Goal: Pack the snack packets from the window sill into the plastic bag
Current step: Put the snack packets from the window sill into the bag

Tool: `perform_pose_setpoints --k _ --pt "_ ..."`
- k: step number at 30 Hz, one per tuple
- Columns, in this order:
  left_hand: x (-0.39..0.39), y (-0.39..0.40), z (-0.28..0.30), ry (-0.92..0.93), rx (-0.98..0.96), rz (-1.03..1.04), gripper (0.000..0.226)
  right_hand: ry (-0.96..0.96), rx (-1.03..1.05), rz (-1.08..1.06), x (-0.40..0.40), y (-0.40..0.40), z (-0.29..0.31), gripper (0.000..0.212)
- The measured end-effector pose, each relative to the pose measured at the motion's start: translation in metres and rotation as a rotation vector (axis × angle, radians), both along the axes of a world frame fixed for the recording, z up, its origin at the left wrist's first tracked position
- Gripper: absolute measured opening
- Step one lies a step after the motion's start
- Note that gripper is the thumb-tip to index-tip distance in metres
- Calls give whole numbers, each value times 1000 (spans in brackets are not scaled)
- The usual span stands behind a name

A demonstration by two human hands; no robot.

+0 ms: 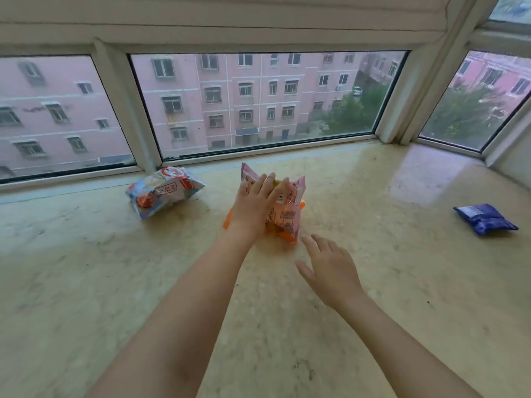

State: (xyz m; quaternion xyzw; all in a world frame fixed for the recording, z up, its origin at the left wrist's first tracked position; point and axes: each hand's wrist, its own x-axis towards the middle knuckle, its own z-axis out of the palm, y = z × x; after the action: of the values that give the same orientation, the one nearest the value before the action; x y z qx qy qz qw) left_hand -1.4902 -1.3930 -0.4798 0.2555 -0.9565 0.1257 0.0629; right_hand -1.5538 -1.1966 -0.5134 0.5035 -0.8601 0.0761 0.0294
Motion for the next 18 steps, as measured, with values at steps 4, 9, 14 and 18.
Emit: perform_pose_setpoints --k 4,9,14,18 --pt "2 -17 -1 108 89 125 91 -25 88 -37 -10 -9 -15 59" --pt "34 -49 21 204 320 359 80 -107 100 -7 -15 -33 -17 70" --pt "72 -61 20 106 429 557 92 -115 185 89 -11 -72 -22 71" --pt "89 -61 5 161 594 680 137 -159 247 75 -7 -84 -21 74"
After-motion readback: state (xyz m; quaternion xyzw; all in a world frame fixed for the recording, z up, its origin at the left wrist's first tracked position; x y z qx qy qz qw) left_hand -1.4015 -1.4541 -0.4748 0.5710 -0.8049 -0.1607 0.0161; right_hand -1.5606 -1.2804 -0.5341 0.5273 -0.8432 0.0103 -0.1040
